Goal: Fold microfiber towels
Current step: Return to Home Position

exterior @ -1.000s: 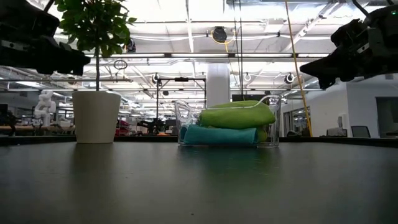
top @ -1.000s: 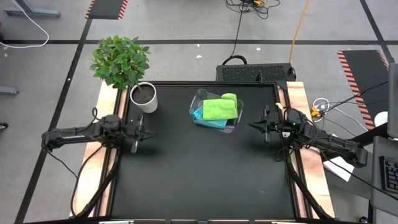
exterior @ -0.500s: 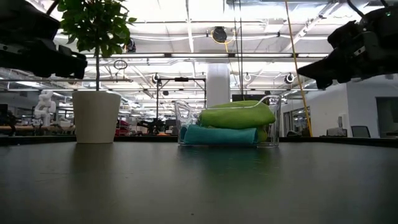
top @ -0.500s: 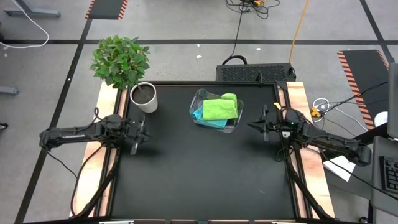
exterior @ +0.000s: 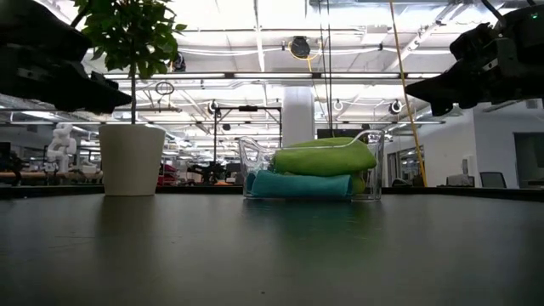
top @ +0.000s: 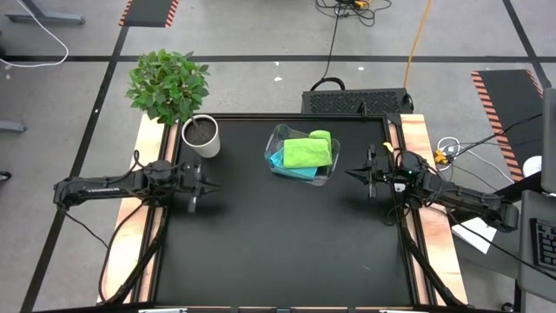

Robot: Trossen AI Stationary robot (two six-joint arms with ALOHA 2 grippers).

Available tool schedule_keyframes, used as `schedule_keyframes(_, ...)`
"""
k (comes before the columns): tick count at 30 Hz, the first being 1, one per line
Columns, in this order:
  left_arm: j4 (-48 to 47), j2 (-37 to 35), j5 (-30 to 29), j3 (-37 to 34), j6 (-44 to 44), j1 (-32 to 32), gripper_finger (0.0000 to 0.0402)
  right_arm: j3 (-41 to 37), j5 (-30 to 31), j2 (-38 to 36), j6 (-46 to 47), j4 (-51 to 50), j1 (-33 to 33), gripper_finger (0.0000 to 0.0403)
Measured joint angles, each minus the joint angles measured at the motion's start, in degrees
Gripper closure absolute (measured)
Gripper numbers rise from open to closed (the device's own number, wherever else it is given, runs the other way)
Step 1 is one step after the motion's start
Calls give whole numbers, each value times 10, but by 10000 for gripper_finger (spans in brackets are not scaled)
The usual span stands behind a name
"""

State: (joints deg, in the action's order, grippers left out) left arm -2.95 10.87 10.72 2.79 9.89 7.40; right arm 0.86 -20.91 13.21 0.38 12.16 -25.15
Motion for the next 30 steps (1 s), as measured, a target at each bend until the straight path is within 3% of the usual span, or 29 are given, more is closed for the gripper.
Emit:
schedule_keyframes(5,-3,0,-35,0,-11,0,355,0,0,0,3,-4,0,403)
schedule_keyframes(30,-3,0,-34,0,-41,0,355,0,0,0,65,-8,0,403)
